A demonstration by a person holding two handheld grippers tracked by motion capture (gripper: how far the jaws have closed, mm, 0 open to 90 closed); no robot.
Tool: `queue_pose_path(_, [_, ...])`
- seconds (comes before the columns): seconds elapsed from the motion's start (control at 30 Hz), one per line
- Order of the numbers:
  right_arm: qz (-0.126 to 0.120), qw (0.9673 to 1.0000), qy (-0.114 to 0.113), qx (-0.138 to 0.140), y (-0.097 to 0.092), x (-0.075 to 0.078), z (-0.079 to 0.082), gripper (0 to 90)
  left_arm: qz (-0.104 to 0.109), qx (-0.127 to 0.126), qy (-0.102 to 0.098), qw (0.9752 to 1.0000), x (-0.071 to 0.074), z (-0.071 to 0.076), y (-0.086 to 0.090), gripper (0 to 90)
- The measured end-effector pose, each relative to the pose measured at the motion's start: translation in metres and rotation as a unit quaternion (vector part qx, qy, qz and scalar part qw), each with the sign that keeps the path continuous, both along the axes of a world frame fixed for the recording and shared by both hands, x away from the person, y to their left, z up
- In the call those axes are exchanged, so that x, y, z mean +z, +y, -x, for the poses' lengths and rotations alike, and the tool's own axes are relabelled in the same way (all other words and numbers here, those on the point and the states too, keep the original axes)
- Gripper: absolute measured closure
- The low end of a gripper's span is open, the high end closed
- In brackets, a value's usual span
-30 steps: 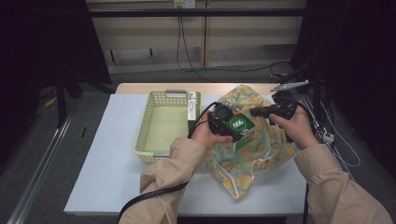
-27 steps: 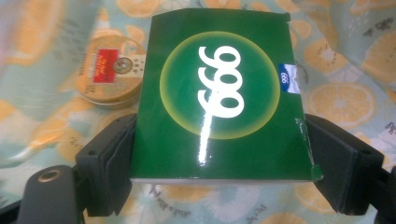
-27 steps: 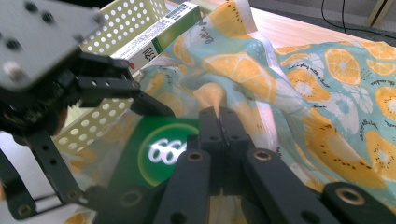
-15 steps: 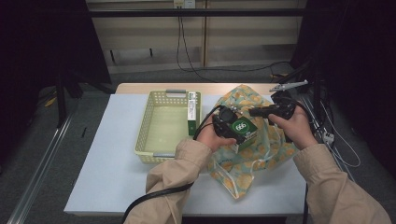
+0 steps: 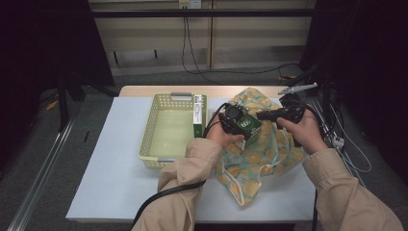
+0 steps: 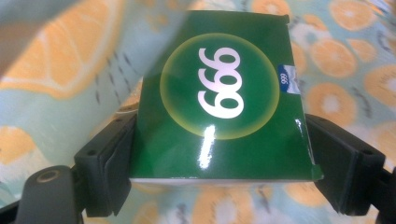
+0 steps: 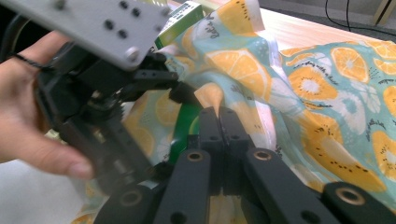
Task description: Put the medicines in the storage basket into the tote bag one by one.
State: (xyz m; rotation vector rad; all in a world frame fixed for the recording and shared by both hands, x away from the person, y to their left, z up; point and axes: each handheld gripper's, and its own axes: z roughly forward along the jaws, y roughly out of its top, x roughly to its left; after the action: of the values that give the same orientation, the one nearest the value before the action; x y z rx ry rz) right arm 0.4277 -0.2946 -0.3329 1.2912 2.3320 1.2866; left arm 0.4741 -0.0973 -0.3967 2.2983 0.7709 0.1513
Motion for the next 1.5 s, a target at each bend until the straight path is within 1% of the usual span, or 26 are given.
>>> queue_pose_path(0.07, [-0.001, 1.0000, 0.000, 0.000, 0.000, -0.001, -0.001, 90.0, 0.001, 0.011, 0.000, 0.9999, -0.003, -0.006, -0.002, 16.0])
queue_pose_path(0.1, [0.000, 1.0000, 0.001, 0.000, 0.001, -0.001, -0.001, 90.0, -0.002, 0.027, -0.012, 0.9996, -0.004, -0.007, -0.003, 15.9])
queue_pose_path(0.13, [0.001, 1.0000, 0.001, -0.001, 0.001, -0.001, -0.001, 90.0, 0.012, 0.020, -0.004, 0.9997, -0.005, -0.010, -0.003, 15.6])
queue_pose_path(0.17, [0.000, 1.0000, 0.002, -0.001, 0.001, -0.002, -0.002, 90.0, 0.015, 0.025, -0.006, 0.9995, -0.006, -0.011, -0.004, 15.3])
queue_pose_path(0.23, [0.001, 1.0000, 0.002, -0.001, 0.002, -0.003, -0.002, 90.0, 0.015, 0.025, -0.001, 0.9996, -0.005, -0.011, -0.004, 14.6])
queue_pose_path(0.27, [0.000, 1.0000, 0.002, -0.001, 0.001, -0.004, -0.002, 90.0, 0.017, 0.022, -0.003, 0.9996, -0.005, -0.010, -0.003, 14.4])
queue_pose_path(0.3, [0.001, 1.0000, 0.002, -0.001, 0.001, -0.004, -0.002, 90.0, 0.024, 0.019, -0.001, 0.9995, -0.003, -0.009, -0.002, 14.2])
queue_pose_path(0.4, [0.000, 1.0000, 0.004, -0.005, -0.001, -0.005, -0.003, 90.0, 0.035, -0.003, 0.017, 0.9992, 0.004, -0.003, 0.004, 13.2])
queue_pose_path(0.47, [0.001, 1.0000, 0.004, -0.006, -0.002, -0.005, -0.003, 90.0, 0.042, -0.006, 0.019, 0.9989, 0.010, 0.003, 0.009, 11.6])
queue_pose_path(0.5, [0.002, 1.0000, 0.004, -0.006, -0.002, -0.006, -0.002, 90.0, 0.040, -0.015, 0.019, 0.9989, 0.014, 0.004, 0.012, 10.8])
queue_pose_path(0.53, [0.003, 1.0000, 0.005, -0.007, -0.001, -0.006, -0.002, 90.0, 0.044, -0.013, 0.023, 0.9987, 0.017, 0.007, 0.015, 9.9])
queue_pose_path(0.57, [0.002, 1.0000, 0.005, -0.007, -0.001, -0.006, -0.002, 90.0, 0.042, -0.019, 0.023, 0.9987, 0.021, 0.009, 0.019, 10.5])
queue_pose_path(0.6, [0.003, 1.0000, 0.007, -0.006, 0.000, -0.006, -0.002, 90.0, 0.043, -0.018, 0.022, 0.9987, 0.025, 0.012, 0.022, 10.8])
queue_pose_path(0.63, [0.005, 1.0000, 0.006, -0.006, 0.001, -0.007, -0.002, 90.0, 0.042, -0.026, 0.021, 0.9986, 0.029, 0.013, 0.027, 10.7])
queue_pose_path(0.7, [0.006, 1.0000, 0.007, -0.003, 0.003, -0.008, -0.002, 90.0, 0.048, -0.027, 0.014, 0.9984, 0.038, 0.017, 0.035, 10.7])
queue_pose_path(0.77, [0.007, 0.9999, 0.008, -0.002, 0.005, -0.009, -0.001, 90.0, 0.049, -0.036, 0.012, 0.9981, 0.046, 0.020, 0.044, 10.7])
queue_pose_path(0.83, [0.007, 0.9999, 0.010, -0.003, 0.006, -0.010, -0.001, 90.0, 0.052, -0.031, 0.007, 0.9981, 0.053, 0.021, 0.054, 10.7])
queue_pose_path(0.9, [0.008, 0.9999, 0.010, -0.004, 0.006, -0.011, -0.001, 90.0, 0.050, -0.024, -0.001, 0.9985, 0.058, 0.020, 0.065, 10.8])
queue_pose_path(1.07, [0.009, 0.9999, 0.009, -0.004, 0.007, -0.010, 0.000, 90.0, 0.040, 0.003, -0.014, 0.9991, 0.062, 0.016, 0.095, 11.0])
queue_pose_path(1.13, [0.008, 0.9999, 0.008, -0.003, 0.007, -0.010, 0.000, 90.0, 0.031, 0.012, -0.017, 0.9993, 0.060, 0.012, 0.106, 11.0])
queue_pose_path(1.23, [0.009, 0.9999, 0.008, -0.001, 0.008, -0.011, 0.001, 90.0, 0.031, 0.030, -0.014, 0.9990, 0.055, 0.005, 0.119, 11.1])
queue_pose_path(1.27, [0.009, 0.9999, 0.008, -0.001, 0.008, -0.011, 0.001, 90.0, 0.026, 0.033, -0.013, 0.9990, 0.055, 0.003, 0.124, 11.1])
queue_pose_path(1.33, [0.009, 0.9999, 0.009, -0.002, 0.009, -0.012, 0.001, 90.0, 0.028, 0.049, -0.018, 0.9982, 0.052, -0.002, 0.131, 11.3])
queue_pose_path(1.37, [0.008, 0.9999, 0.009, -0.001, 0.009, -0.012, 0.001, 90.0, 0.025, 0.054, -0.020, 0.9980, 0.050, -0.005, 0.134, 11.3])
queue_pose_path(1.43, [0.009, 0.9999, 0.009, -0.001, 0.009, -0.012, 0.000, 90.0, 0.023, 0.069, -0.018, 0.9972, 0.045, -0.010, 0.140, 11.5])
queue_pose_path(1.5, [0.008, 0.9999, 0.009, -0.001, 0.009, -0.013, 0.000, 90.0, 0.020, 0.076, -0.012, 0.9968, 0.038, -0.015, 0.144, 11.5])
